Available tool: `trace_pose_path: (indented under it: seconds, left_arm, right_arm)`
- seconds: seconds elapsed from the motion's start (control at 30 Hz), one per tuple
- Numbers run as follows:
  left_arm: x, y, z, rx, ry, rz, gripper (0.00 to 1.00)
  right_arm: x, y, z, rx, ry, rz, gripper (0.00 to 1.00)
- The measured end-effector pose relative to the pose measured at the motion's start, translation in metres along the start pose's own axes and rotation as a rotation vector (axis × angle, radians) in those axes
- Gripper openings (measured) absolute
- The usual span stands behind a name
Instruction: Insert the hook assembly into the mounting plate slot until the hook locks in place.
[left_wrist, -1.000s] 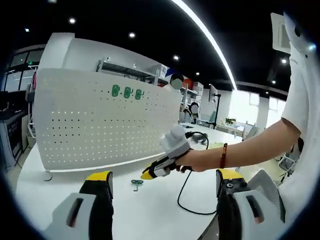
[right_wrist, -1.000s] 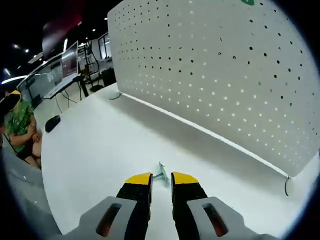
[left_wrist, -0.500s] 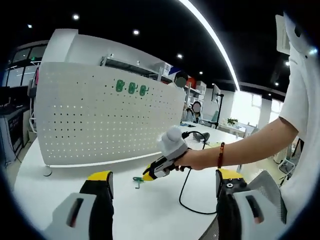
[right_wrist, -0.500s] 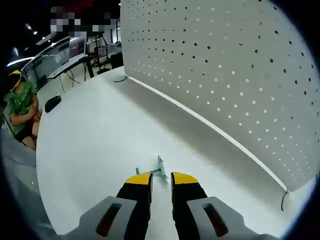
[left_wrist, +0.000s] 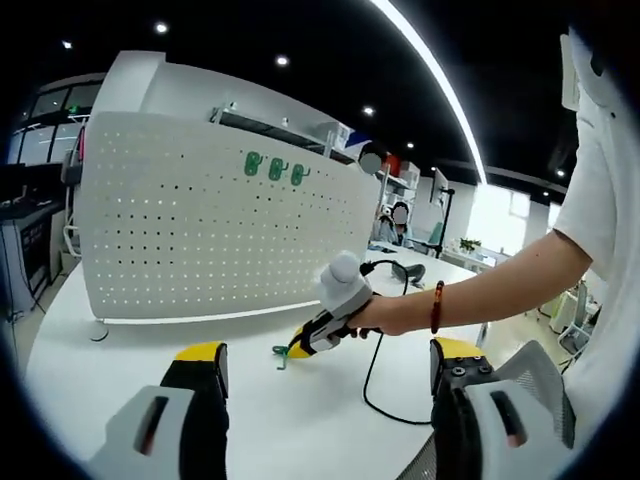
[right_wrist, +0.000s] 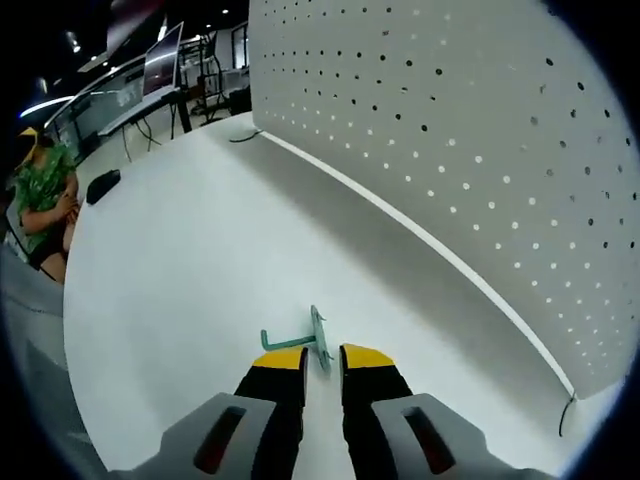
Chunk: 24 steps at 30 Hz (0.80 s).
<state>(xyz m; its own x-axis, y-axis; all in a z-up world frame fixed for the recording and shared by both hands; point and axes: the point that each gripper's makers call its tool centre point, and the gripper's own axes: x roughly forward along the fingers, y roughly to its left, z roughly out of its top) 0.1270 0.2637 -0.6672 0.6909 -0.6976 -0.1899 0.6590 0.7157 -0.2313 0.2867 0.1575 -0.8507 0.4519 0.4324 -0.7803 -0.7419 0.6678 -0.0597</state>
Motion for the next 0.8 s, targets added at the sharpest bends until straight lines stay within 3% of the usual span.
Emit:
trace_pose_path:
  seconds: [0.47, 0.8]
  left_arm:
    - [-0.001, 0.005, -0.003, -0.002, 0.002, 0.007, 0.84]
    - [-0.003, 0.005, 0.001, 0.001, -0.004, 0.009, 0.82]
  right_arm:
    - [0.0, 0.003, -0.003, 0.01, 0.008, 0.004, 0.02]
    - [-0.017, 0.003, 0.011, 0.041, -0.058, -0.022, 0.02]
